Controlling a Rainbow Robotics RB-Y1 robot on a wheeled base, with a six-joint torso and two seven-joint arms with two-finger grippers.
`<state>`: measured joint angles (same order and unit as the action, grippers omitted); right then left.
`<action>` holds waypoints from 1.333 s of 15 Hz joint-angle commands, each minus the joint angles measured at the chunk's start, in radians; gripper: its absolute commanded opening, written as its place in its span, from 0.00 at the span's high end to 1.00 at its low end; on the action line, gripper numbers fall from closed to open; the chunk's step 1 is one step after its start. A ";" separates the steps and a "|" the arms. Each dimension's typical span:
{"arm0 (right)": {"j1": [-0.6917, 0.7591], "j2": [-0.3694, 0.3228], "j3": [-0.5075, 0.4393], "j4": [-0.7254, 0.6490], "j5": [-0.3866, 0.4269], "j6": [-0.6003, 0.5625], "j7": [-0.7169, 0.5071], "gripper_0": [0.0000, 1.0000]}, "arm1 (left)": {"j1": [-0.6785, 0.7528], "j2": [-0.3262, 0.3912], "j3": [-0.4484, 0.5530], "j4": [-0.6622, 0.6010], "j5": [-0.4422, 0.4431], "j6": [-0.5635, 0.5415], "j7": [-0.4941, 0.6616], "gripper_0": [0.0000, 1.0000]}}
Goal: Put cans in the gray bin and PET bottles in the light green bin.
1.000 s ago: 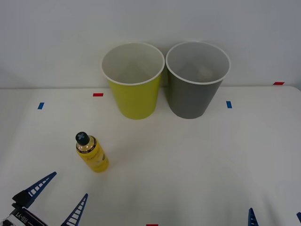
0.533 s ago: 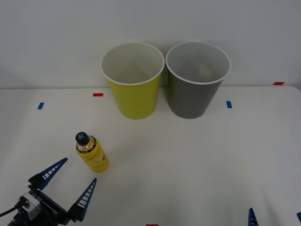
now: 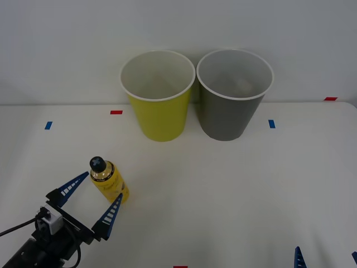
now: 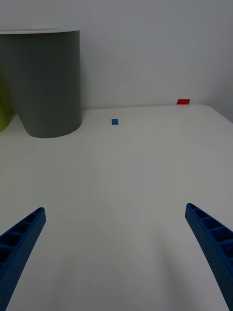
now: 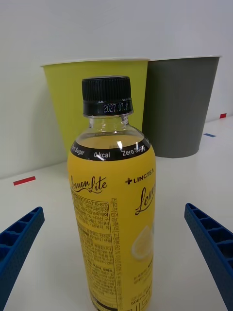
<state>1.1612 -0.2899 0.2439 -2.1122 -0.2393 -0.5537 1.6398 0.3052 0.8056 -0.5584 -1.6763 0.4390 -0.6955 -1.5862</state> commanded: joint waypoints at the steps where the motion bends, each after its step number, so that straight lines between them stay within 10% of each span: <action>1: 0.000 0.000 0.000 0.000 0.000 0.000 0.000 0.00 | -0.026 -0.032 0.000 0.001 0.006 0.031 0.000 0.00; 14: 0.000 0.000 0.000 0.000 0.000 0.000 0.000 0.00 | -0.107 -0.054 0.002 0.001 0.020 0.097 0.000 0.00; 15: 0.000 0.000 0.000 0.000 0.000 0.000 0.000 0.00 | -0.107 -0.057 0.000 0.001 0.017 0.097 0.002 0.13; 16: 0.000 0.000 0.000 0.000 0.000 0.000 0.000 0.00 | -0.107 -0.059 0.000 0.000 0.010 0.097 0.000 0.87; 20: 0.000 0.000 0.000 0.000 0.000 0.000 0.000 0.00 | -0.106 -0.059 0.000 0.000 -0.005 0.097 0.002 1.00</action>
<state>1.1612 -0.2899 0.2439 -2.1122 -0.2393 -0.5537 1.6398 0.1980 0.7471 -0.5583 -1.6755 0.4385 -0.5983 -1.5850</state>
